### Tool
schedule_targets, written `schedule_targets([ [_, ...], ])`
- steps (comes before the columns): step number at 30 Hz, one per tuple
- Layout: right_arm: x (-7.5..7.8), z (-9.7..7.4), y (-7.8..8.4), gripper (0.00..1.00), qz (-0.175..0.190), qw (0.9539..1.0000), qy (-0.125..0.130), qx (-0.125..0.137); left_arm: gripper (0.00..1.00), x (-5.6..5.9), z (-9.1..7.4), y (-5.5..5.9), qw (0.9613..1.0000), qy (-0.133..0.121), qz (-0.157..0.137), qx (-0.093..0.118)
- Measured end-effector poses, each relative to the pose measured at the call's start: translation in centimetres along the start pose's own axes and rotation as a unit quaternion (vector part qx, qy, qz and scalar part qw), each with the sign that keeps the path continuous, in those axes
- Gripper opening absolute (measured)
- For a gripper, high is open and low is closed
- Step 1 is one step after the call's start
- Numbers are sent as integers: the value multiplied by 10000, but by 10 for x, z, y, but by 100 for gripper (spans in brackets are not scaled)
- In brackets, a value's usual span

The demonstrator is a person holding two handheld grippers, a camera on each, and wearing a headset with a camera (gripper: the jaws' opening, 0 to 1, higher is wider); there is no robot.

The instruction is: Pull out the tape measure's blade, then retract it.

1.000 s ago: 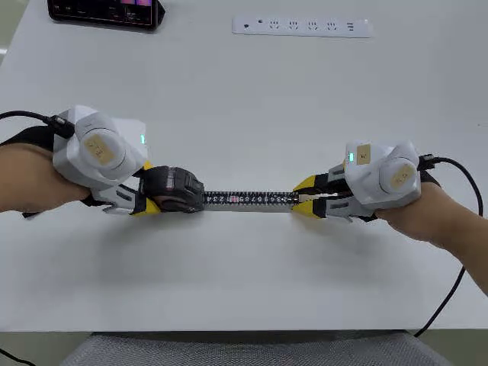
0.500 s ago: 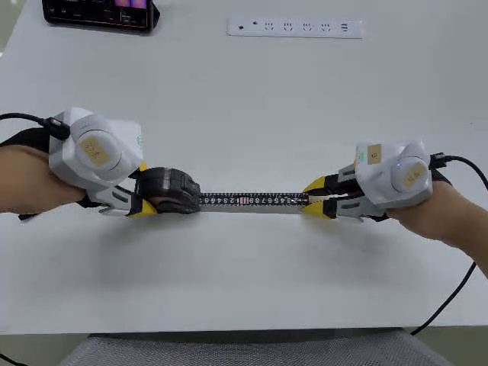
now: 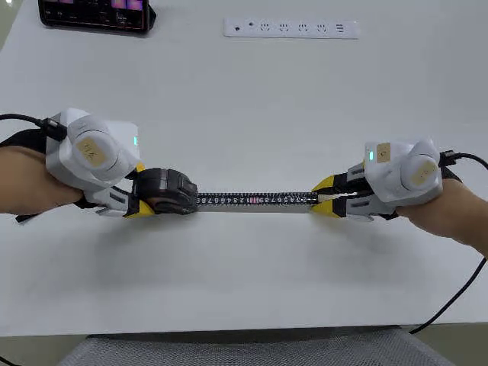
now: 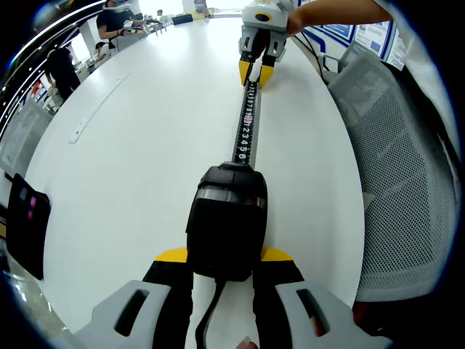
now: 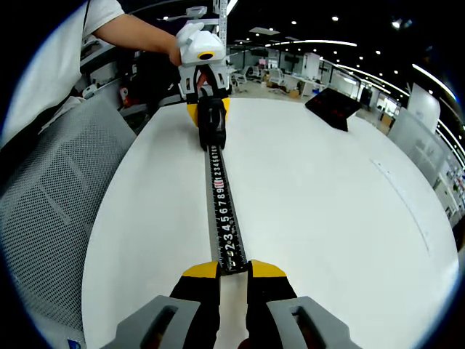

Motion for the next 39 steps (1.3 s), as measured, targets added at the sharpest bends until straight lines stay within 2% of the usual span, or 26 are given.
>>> schedule_targets([
  [39,3,-31,30,9,78,9993,19,-353,26,0,0,-1,10000,-11,-13,-34],
])
Point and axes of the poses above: the centre of the closed fingertips' face, and the gripper's own axes: z roughly forward along the fingers, x roughly to its right, y roughly out of its underside, the point moved 9 cm from there along -z, roughly backward along the fingers, and after that the axes turned 6 degrees about -z, right-handed, at the moved point
